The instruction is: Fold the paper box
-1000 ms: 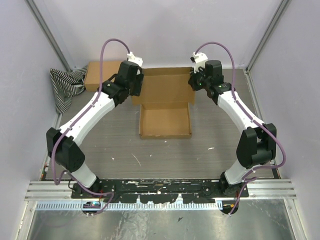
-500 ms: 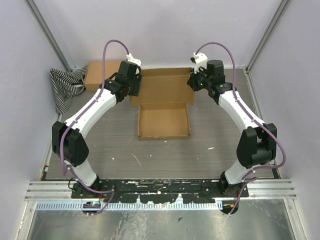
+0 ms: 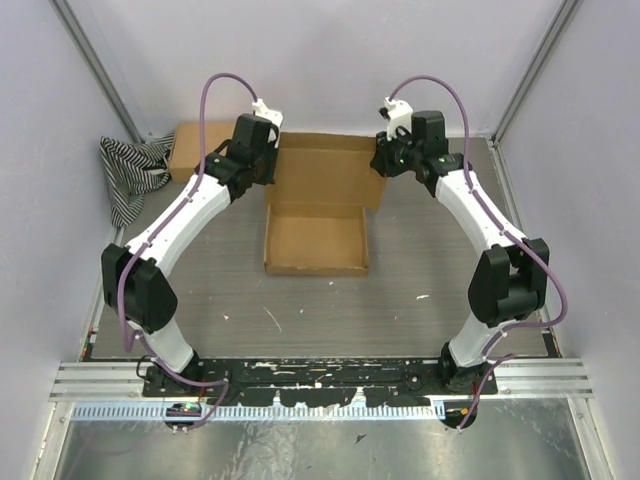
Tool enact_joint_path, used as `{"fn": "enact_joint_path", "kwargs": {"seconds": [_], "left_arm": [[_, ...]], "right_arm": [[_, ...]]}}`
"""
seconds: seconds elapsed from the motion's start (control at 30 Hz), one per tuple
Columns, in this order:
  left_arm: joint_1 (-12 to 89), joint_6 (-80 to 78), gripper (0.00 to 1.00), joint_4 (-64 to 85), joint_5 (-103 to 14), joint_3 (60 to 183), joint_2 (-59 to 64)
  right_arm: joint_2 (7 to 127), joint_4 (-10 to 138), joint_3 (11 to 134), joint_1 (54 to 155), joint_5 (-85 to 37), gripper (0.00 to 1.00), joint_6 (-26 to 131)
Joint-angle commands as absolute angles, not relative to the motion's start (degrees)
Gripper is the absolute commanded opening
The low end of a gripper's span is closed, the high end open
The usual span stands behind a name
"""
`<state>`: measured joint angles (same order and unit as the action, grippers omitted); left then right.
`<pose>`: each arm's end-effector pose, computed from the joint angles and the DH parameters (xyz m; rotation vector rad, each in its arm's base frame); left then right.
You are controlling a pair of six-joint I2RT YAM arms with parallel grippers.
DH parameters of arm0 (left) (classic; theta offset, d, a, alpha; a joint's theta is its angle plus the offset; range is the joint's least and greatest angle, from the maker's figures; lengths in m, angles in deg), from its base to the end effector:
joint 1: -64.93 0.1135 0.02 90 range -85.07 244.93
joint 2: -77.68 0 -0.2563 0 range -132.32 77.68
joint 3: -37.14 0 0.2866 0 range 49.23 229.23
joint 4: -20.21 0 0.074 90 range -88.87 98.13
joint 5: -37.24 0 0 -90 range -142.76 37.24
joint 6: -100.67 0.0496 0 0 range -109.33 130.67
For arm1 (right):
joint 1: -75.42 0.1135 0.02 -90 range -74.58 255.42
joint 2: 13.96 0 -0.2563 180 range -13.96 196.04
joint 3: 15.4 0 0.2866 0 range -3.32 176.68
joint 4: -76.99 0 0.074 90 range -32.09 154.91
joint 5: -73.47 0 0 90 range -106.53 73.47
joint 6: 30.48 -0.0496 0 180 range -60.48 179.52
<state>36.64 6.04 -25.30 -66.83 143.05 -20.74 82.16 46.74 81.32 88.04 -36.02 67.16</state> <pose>0.3913 -0.1969 0.3292 0.3226 2.1878 -0.0437 0.4246 0.1120 0.3116 -0.5678 2.0022 0.4076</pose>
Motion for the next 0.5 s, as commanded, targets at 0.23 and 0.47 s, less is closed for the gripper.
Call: {"fn": "enact_joint_path", "kwargs": {"seconds": [0.23,0.47], "left_arm": [[37.0,3.7,0.0,-19.7,-68.3,139.1,-15.6],[37.0,1.9,0.0,-15.3,-68.6,133.6,-12.2]], "right_arm": [[82.8,34.8,90.5,87.9,-30.9,0.39,64.1],[82.1,33.9,89.4,87.9,-29.9,0.39,62.9]]}}
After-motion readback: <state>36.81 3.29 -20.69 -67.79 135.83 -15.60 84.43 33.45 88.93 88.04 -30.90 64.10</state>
